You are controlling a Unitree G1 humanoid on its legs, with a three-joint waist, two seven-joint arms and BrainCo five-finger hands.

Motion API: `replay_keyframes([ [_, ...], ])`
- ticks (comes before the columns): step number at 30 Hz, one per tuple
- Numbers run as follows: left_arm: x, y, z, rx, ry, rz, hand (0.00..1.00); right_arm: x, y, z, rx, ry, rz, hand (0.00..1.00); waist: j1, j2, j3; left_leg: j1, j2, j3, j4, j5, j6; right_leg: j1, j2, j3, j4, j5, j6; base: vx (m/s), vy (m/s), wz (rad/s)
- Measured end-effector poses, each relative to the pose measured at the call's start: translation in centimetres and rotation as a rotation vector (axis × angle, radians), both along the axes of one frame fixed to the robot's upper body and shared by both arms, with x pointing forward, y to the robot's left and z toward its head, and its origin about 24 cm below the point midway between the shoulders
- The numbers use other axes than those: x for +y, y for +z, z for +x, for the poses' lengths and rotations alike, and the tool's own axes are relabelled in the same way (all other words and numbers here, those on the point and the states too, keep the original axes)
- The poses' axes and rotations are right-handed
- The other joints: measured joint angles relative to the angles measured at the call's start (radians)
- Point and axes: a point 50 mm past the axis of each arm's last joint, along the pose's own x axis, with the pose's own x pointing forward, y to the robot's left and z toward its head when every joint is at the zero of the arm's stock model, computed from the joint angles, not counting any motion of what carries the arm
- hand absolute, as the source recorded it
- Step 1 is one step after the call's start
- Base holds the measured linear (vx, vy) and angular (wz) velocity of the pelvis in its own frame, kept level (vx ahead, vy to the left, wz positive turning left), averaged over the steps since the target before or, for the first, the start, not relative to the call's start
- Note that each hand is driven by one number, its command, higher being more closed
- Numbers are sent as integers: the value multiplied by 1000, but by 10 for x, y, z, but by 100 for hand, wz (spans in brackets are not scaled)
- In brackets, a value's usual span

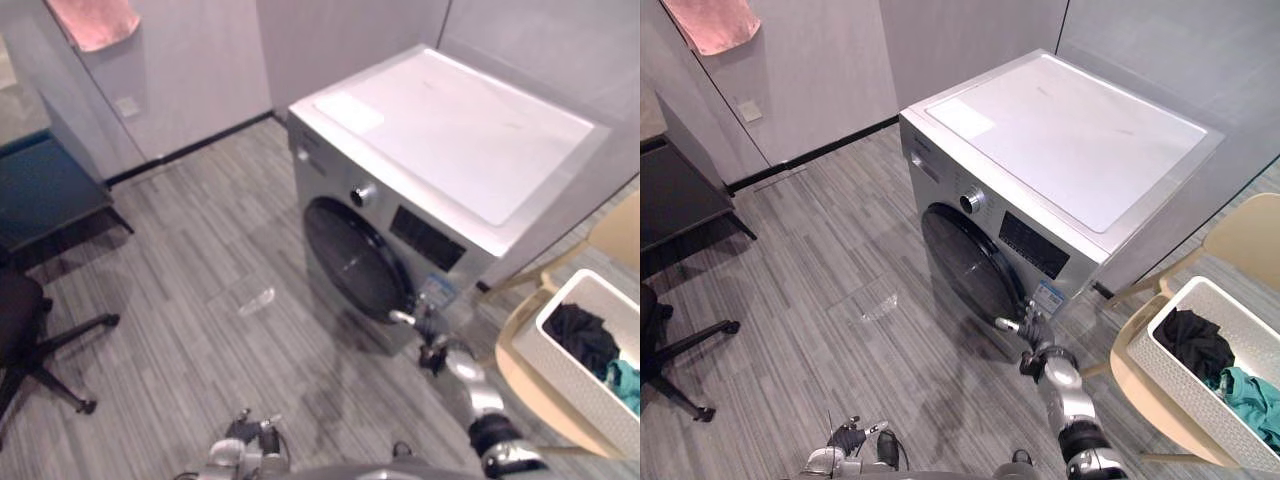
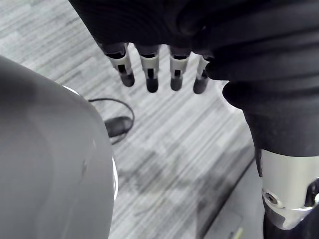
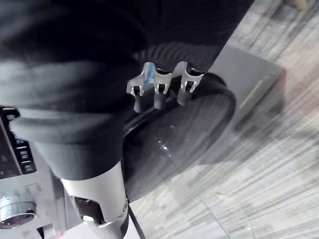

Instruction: Pick up the laundry basket with both hands and put the clothes into the washing machine.

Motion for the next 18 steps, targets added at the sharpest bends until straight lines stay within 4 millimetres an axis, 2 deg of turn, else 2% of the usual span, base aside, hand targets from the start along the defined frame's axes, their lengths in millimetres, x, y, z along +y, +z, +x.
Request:
replay_keyframes([
  [5, 0, 4, 13, -37, 11, 12, 0, -18, 32, 28, -98, -90, -59, 0, 12, 6, 48, -37, 0, -11, 6, 16, 10, -23, 2, -14, 3, 14, 1, -13, -11, 7],
  [11, 1, 9, 23, -81, 22, 26, 0, -25, 50, 41, -152, -136, -81, 0, 13, 12, 100, -66, 0, -11, 6, 28, 21, -56, 2, -19, 6, 48, 4, -44, 7, -2],
  [14, 1, 12, 29, -110, 31, 20, 0, -22, 69, 55, -208, -134, -83, 0, 12, 19, 141, -90, 0, -10, 6, 44, 23, -93, 2, -16, 25, 57, 4, -116, 9, -4],
  [16, 0, 17, 40, -147, 43, 9, 0, -24, 92, 75, -255, -123, -110, 0, 13, 29, 186, -128, 0, -9, 5, 61, 33, -138, 2, -13, 33, 67, 8, -171, 11, -5],
  [18, -2, 20, 48, -172, 55, -3, 0, -25, 104, 88, -256, -121, -133, 0, 18, 38, 216, -155, 0, -12, 5, 74, 31, -163, 3, -14, 33, 76, 6, -205, 13, 2],
])
